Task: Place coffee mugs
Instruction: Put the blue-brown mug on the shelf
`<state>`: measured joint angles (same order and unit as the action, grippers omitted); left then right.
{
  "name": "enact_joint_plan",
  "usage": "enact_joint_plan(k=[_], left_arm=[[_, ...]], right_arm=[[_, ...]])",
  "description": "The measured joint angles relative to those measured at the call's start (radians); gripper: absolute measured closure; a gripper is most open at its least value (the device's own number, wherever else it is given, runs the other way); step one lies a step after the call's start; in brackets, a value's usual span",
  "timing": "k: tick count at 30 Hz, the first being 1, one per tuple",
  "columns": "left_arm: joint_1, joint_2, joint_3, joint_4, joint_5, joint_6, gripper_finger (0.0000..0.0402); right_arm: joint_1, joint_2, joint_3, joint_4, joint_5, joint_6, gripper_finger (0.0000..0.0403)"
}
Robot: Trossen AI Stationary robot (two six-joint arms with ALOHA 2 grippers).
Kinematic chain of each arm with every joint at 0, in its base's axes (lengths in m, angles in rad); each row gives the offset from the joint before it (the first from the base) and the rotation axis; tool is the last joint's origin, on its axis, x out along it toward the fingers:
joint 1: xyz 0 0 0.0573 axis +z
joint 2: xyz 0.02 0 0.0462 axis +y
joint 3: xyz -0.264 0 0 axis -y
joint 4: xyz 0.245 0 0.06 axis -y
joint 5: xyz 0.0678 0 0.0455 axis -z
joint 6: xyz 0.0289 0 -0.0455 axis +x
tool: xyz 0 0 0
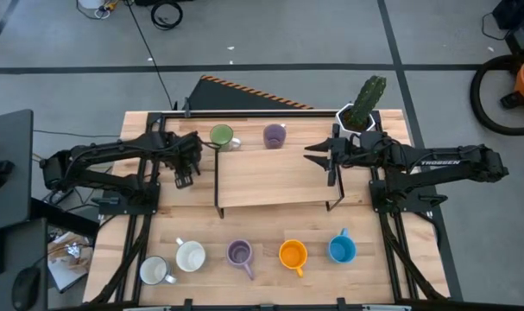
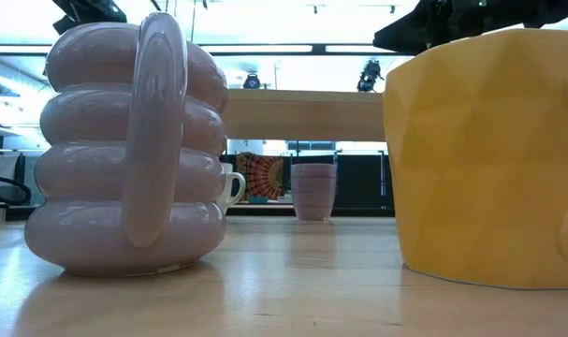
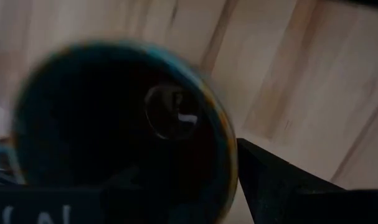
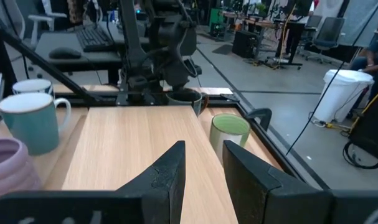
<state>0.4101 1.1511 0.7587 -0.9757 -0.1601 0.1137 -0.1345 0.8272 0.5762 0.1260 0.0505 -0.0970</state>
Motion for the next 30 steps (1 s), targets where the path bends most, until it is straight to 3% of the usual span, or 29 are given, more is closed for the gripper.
enact_joint_plan(k=[9, 19, 24, 30], left_arm=[[-0.004, 0.000, 0.001, 0.007, -0.002, -0.050, 0.0244], [-0.004, 0.001, 0.000, 0.000, 0.016, -0.050, 0.0360], [-0.004, 0.001, 0.009, -0.007, 0.026, -0.049, 0.0361], [-0.004, 0.001, 0.109, -0.118, 0.025, -0.049, 0.0361]], right_arm=[[0.000, 0.000, 0.000, 0.004, 0.000, 0.008, 0.0290], [0.000, 0.000, 0.000, 0.008, 0.000, 0.008, 0.0290], [0.000, 0.000, 0.000, 0.015, 0.000, 0.019, 0.0290], [0.000, 0.000, 0.000, 0.016, 0.000, 0.069, 0.0290]])
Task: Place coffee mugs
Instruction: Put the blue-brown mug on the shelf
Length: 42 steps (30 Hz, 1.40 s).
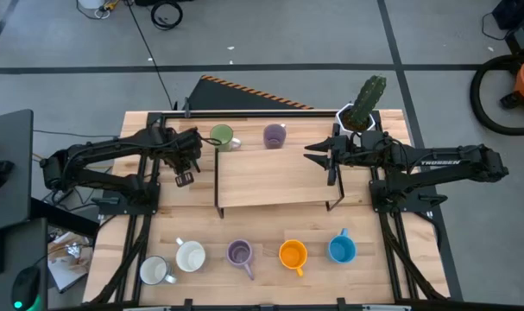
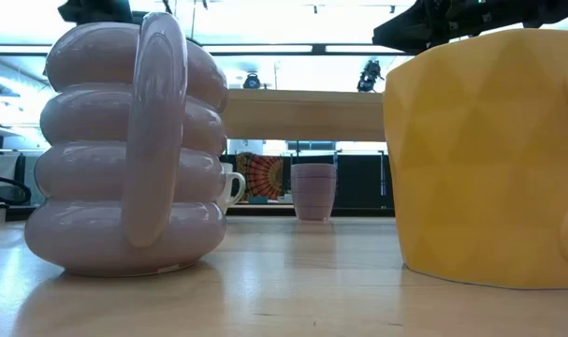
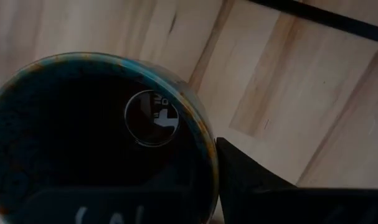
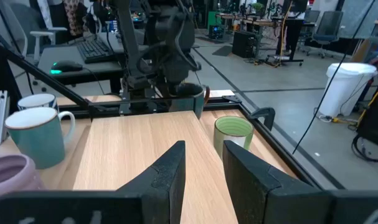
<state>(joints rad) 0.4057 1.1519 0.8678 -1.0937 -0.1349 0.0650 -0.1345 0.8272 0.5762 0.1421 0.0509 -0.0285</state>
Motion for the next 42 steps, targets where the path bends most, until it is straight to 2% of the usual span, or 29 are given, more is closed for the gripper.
enact_joint_plan(k=[11, 15, 23, 30, 35, 42], left_arm=[[0.001, 0.000, 0.157, -0.145, -0.022, 0.051, 0.0361], [0.000, 0.000, 0.198, -0.154, -0.025, 0.051, 0.0361], [-0.006, 0.000, 0.303, -0.172, -0.122, 0.048, 0.0361], [-0.026, 0.000, 0.401, -0.172, -0.132, 0.058, 0.0361], [-0.044, 0.000, 0.444, -0.134, -0.169, 0.059, 0.0361], [-0.101, 0.009, 0.449, 0.076, -0.166, 0.061, 0.0361]], right_arm=[[0.000, 0.000, 0.000, 0.000, 0.000, 0.051, 0.0290], [0.000, 0.000, 0.000, 0.000, 0.008, 0.031, 0.0290], [0.000, 0.000, 0.000, 0.003, 0.008, 0.028, 0.0290], [0.000, 0.000, 0.000, 0.007, 0.008, 0.029, 0.0290], [0.000, 0.000, 0.000, 0.007, 0.008, 0.029, 0.0290], [0.000, -0.003, 0.000, 0.006, 0.008, 0.029, 0.0290]])
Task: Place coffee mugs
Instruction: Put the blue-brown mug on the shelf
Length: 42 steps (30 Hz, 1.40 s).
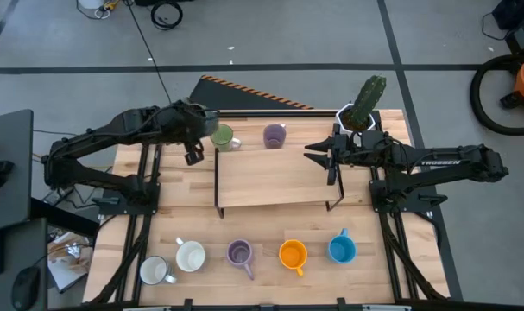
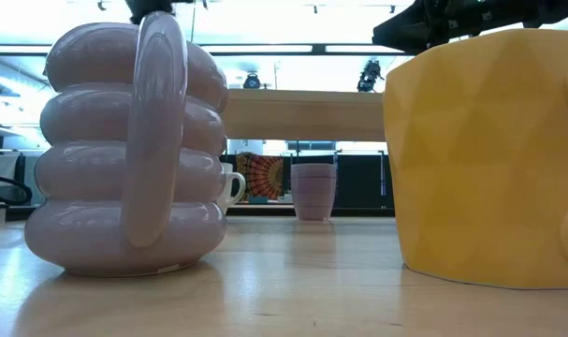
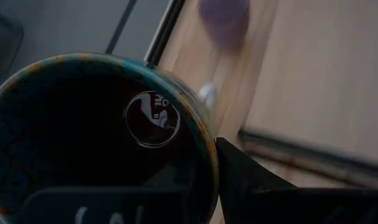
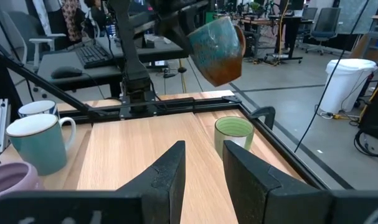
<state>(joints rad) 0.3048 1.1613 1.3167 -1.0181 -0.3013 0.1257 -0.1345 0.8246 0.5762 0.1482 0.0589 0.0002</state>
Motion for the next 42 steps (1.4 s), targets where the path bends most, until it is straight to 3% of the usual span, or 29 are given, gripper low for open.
enact_joint_plan(k=[8, 13, 20, 27, 34, 42], left_arm=[[-0.084, 0.070, 0.031, 0.104, 0.073, 0.021, 0.0361], [-0.110, 0.179, 0.133, 0.100, 0.082, 0.040, 0.0361], [-0.120, 0.337, 0.318, 0.018, 0.172, 0.067, 0.0361], [-0.134, 0.471, 0.471, -0.019, 0.222, 0.126, 0.0361], [-0.156, 0.575, 0.539, -0.020, 0.232, 0.159, 0.0361], [-0.159, 0.625, 0.563, 0.131, 0.262, 0.196, 0.0361]], right_arm=[[0.001, -0.013, 0.090, -0.125, 0.000, -0.001, 0.0290], [0.001, -0.011, 0.167, -0.248, 0.009, -0.006, 0.0290], [0.001, -0.016, 0.238, -0.407, 0.031, -0.008, 0.0290], [0.001, -0.043, 0.244, -0.469, 0.063, -0.011, 0.0290], [0.001, -0.136, 0.244, -0.559, 0.098, -0.004, 0.0290], [0.001, -0.170, 0.244, -0.594, 0.098, 0.008, 0.0290]])
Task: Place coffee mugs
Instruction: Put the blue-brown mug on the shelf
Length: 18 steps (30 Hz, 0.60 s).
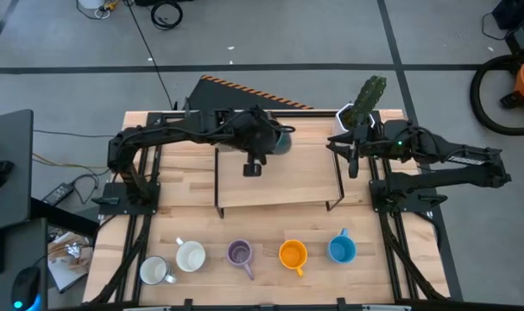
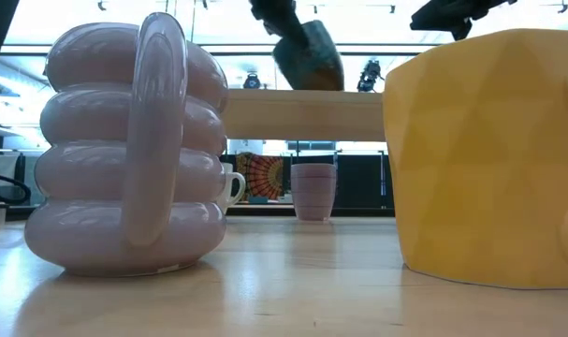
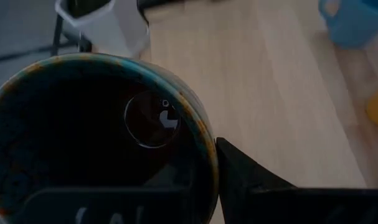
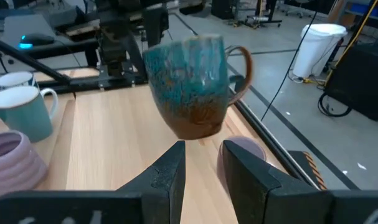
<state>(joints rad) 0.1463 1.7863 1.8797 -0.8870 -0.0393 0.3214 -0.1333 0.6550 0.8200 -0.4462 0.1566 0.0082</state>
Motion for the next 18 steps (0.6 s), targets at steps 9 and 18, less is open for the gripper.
enact_joint_plan(k=[9, 18], left_arm=[[-0.004, 0.028, 0.000, 0.135, 0.100, 0.005, 0.0361], [-0.031, 0.141, 0.206, 0.050, 0.132, 0.028, 0.0361]], right_arm=[[0.000, -0.004, 0.000, -0.007, -0.001, 0.000, 0.0290], [0.000, -0.038, 0.000, 0.017, 0.002, -0.008, 0.0290]])
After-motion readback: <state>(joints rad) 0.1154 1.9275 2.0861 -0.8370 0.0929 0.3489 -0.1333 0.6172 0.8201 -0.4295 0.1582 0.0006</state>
